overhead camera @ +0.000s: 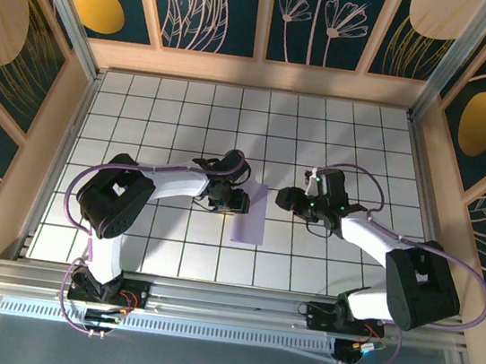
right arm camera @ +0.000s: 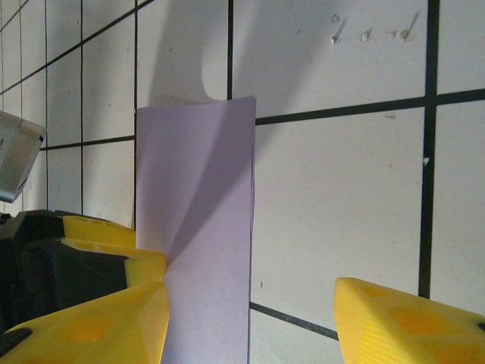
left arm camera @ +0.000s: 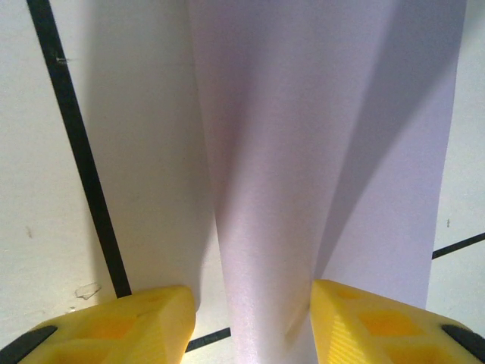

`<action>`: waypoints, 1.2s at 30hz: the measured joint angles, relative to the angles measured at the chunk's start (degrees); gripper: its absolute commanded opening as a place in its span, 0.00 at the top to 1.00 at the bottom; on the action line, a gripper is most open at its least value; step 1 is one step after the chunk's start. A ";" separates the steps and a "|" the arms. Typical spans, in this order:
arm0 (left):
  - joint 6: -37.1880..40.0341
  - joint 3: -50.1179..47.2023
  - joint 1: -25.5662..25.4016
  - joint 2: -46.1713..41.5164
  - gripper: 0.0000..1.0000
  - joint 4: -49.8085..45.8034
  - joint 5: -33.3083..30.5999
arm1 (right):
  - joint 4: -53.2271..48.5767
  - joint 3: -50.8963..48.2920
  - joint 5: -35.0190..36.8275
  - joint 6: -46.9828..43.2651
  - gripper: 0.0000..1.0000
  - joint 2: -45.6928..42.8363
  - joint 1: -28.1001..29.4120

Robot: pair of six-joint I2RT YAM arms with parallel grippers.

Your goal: Fold a paper plane with a square sheet of paper (fold left side to right side)

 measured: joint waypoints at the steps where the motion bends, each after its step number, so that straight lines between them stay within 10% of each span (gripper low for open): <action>1: 0.00 0.00 -0.04 0.00 0.53 0.00 -0.11 | 0.00 0.00 -0.02 0.00 0.40 0.15 0.15; 11: 0.02 0.00 -0.09 -0.11 0.53 -0.04 -0.28 | 0.24 0.02 -0.59 0.04 0.41 1.66 1.14; 23: 0.02 0.00 -0.09 -0.09 0.53 -0.07 -0.28 | 9.90 0.31 -9.46 6.10 0.77 9.51 3.58; 36: 0.02 0.00 -0.09 -0.09 0.53 -0.07 -0.31 | 10.78 3.26 -12.59 6.64 0.87 16.94 5.75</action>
